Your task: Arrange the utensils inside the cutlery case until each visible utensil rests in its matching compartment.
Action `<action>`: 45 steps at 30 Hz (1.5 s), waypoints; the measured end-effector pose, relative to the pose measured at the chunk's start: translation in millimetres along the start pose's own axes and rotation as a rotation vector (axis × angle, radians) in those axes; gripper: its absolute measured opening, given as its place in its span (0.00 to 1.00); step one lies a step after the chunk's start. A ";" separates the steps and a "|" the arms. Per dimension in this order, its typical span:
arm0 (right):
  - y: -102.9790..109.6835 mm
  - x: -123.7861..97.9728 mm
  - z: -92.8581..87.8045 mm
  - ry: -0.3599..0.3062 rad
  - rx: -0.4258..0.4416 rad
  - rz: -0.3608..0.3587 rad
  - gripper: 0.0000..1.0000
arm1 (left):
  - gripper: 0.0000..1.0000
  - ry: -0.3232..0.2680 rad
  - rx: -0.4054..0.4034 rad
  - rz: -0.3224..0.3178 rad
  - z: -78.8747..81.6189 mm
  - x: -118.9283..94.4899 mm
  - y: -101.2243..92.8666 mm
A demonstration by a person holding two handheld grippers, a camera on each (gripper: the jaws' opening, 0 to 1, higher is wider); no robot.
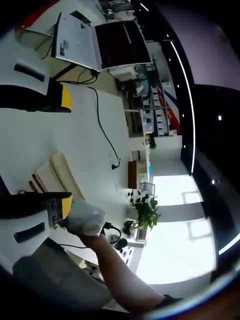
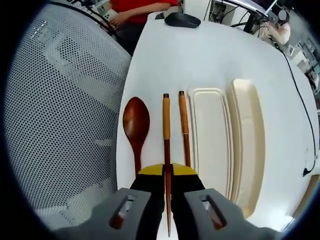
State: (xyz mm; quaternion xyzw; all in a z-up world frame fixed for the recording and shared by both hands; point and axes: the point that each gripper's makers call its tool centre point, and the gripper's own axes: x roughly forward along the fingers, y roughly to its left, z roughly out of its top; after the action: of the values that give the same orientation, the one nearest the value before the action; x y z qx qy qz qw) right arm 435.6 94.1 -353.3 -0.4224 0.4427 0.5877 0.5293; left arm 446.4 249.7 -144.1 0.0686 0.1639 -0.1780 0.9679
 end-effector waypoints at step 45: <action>-66.9 -56.9 21.4 -0.068 0.004 -0.140 0.00 | 0.65 -0.004 -0.012 0.000 0.4 0.2 -0.1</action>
State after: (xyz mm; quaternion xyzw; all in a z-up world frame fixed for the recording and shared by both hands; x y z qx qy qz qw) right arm 506.4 103.9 -297.9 -0.4312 0.3950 0.5625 0.5845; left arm 446.7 249.5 -143.8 0.0624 0.1628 -0.1770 0.9686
